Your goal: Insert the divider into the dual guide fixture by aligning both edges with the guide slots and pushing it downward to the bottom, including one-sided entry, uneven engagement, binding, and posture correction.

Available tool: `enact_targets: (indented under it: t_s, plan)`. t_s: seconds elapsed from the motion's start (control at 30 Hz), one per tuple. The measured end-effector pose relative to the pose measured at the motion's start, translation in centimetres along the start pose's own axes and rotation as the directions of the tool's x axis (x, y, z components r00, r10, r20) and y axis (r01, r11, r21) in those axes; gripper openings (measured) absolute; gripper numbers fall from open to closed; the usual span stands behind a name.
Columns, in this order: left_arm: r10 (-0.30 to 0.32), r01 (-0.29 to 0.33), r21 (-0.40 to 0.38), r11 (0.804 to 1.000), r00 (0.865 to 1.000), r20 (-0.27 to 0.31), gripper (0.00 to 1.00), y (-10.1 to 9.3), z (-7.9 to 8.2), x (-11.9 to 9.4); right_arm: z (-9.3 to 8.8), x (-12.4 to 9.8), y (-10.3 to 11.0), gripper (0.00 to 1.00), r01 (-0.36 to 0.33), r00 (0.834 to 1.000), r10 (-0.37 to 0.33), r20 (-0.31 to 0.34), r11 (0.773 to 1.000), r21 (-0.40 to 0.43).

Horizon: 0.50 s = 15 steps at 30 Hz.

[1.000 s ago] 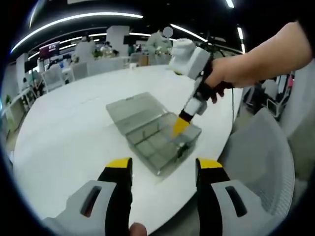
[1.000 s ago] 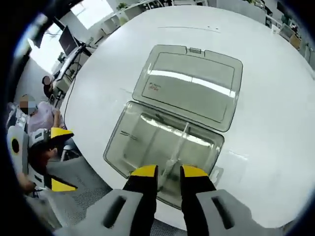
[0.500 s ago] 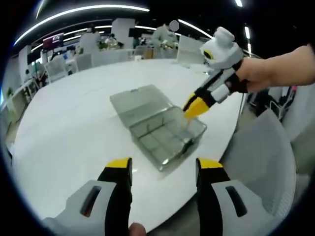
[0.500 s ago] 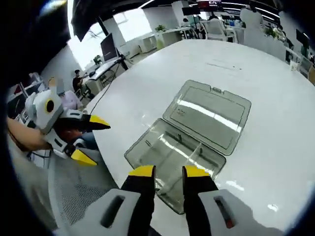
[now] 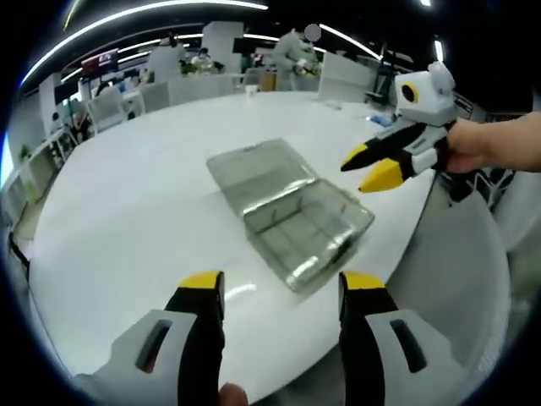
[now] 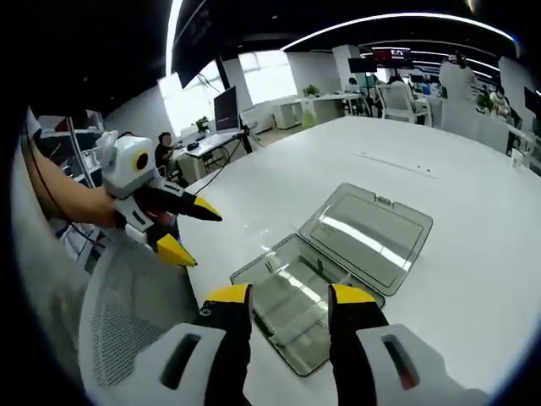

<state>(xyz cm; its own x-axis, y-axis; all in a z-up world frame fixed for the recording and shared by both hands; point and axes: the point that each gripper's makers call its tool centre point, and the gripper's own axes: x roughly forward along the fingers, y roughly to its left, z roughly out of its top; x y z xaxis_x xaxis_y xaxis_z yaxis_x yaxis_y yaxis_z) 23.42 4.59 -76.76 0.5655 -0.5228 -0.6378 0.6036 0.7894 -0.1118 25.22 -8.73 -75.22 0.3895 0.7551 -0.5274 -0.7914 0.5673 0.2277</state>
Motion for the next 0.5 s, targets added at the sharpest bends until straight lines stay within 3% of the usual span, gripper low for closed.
enact_targets:
  t_s: [0.5]
  plan:
    - [0.03,-0.034,-0.034,0.999,0.991,-0.128,0.55,2.2,-0.2,1.8,-0.3,-1.5,0.9,0.44,-0.047,0.996,0.052,0.068,0.996,-0.072]
